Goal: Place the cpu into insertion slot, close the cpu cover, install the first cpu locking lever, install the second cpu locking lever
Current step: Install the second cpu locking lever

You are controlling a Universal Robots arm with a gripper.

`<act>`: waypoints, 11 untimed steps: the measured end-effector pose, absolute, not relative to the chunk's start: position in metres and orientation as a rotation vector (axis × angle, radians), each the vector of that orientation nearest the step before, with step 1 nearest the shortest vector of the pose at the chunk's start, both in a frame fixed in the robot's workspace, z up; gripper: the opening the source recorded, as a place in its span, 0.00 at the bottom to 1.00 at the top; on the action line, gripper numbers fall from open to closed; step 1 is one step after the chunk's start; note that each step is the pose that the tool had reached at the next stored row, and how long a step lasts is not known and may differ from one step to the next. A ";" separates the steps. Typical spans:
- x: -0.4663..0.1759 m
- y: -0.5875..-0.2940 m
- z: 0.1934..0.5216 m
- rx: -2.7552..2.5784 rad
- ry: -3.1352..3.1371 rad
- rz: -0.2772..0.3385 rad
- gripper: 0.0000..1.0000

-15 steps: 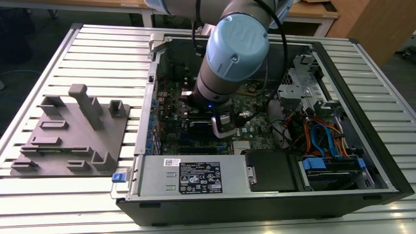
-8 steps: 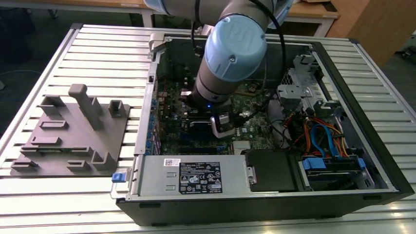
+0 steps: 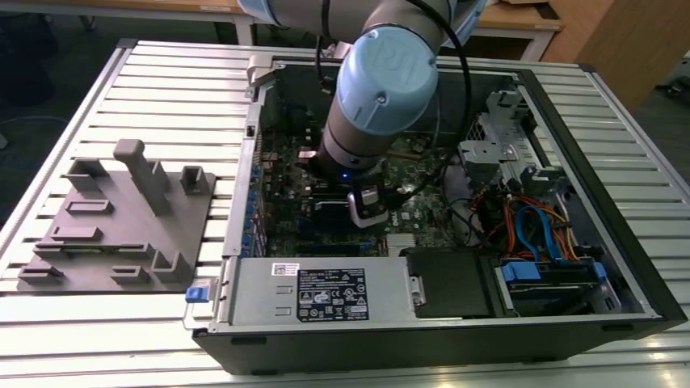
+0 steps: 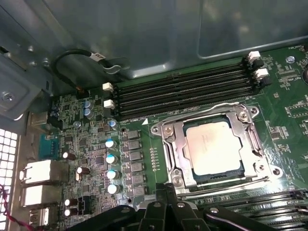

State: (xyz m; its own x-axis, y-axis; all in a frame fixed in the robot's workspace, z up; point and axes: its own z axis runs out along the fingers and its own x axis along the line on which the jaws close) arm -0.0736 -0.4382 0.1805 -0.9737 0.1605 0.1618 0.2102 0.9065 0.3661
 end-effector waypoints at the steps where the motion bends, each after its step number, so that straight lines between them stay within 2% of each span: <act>1: -0.074 -0.438 0.180 -0.287 -2.942 -0.586 0.10; 11: -0.076 -0.437 0.183 -0.287 -2.943 -0.587 0.10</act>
State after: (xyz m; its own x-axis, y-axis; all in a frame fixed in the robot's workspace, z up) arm -0.0763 -0.4371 0.1833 -0.9739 0.1604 0.1604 0.2097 0.9063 0.3669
